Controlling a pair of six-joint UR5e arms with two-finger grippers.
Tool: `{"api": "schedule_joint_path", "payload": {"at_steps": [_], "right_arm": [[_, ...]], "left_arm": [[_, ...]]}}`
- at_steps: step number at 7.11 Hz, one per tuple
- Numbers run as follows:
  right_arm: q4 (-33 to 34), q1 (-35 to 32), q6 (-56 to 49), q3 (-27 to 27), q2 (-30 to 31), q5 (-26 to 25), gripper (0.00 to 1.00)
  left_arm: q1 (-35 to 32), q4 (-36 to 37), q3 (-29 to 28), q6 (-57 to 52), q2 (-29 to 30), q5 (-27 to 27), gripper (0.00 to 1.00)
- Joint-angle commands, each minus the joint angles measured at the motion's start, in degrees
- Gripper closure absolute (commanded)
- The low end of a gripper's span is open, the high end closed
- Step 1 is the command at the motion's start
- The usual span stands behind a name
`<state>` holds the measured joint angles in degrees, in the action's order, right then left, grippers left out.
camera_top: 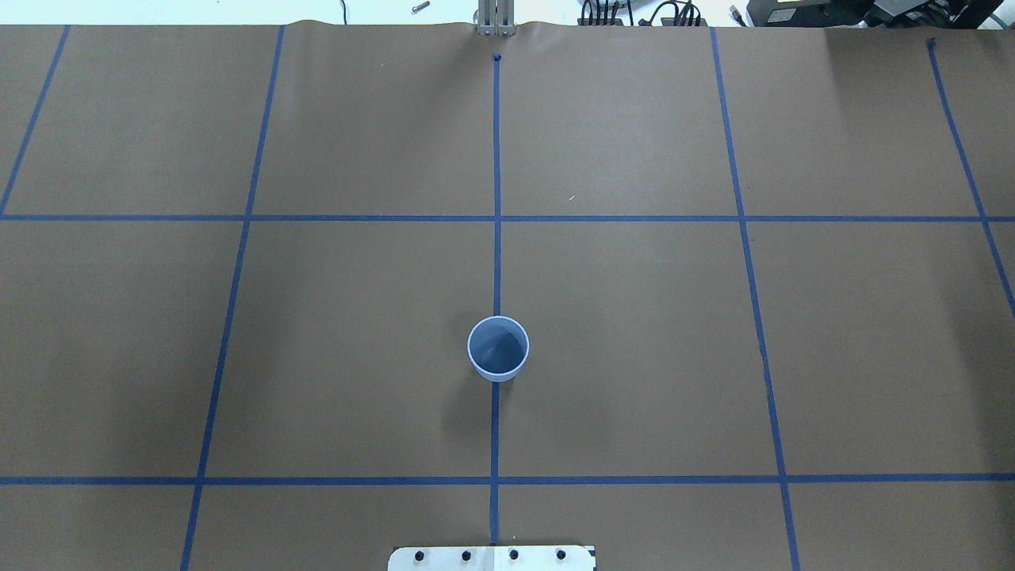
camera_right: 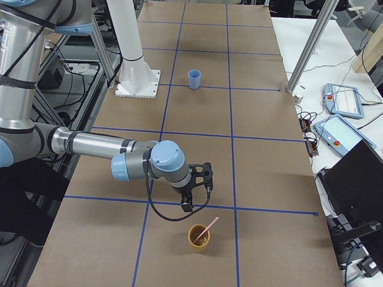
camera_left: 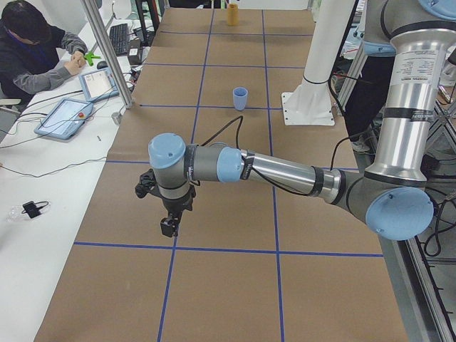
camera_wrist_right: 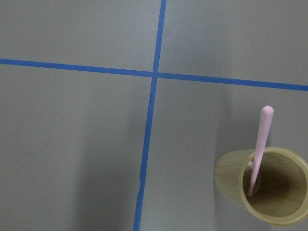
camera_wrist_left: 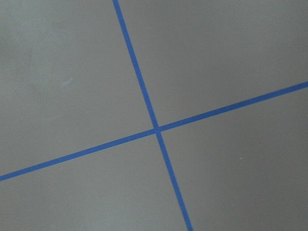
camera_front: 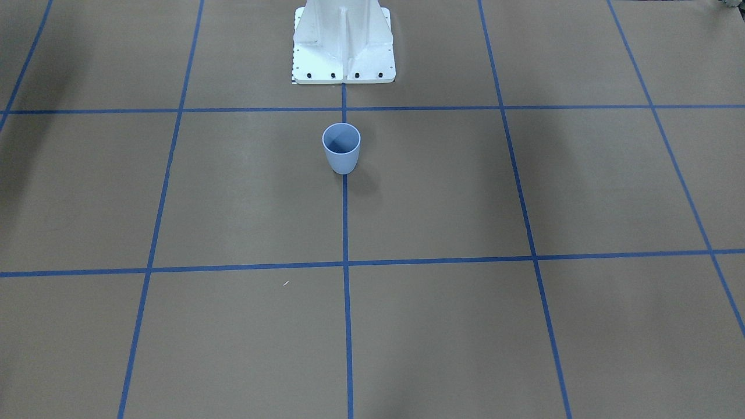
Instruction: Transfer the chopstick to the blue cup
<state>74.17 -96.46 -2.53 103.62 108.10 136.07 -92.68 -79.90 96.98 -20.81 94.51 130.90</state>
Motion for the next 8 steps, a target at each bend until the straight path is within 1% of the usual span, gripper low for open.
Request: {"api": "schedule_joint_path", "payload": {"at_steps": [1,3,4,5,7,8], "right_arm": [[-0.3,-0.6,-13.2,-2.2,-3.5,-2.6,0.00],[-0.4,-0.7,-26.2,-5.7,-3.9,-1.8,0.00],[-0.6,-1.3,-30.1,-9.7,-6.0,-1.6,0.00],[-0.6,-2.9,-33.7,-14.8,-8.5,1.4,0.00],[-0.7,-5.7,-38.9,-24.7,-15.0,4.5,0.01],[-0.8,-5.7,-38.8,-25.6,-16.2,4.8,0.04]], "left_arm": [[-0.7,-0.4,0.0,-1.4,-1.2,0.3,0.01],[-0.7,-0.4,0.0,-1.4,-1.2,0.3,0.01],[-0.7,-0.4,0.1,-1.4,-1.7,0.4,0.01],[-0.7,-0.5,1.4,-1.4,-2.7,0.4,0.01],[-0.7,-0.5,4.2,-1.4,-5.5,0.4,0.01],[-0.7,-0.5,4.6,-1.4,-6.0,0.4,0.01]]}}
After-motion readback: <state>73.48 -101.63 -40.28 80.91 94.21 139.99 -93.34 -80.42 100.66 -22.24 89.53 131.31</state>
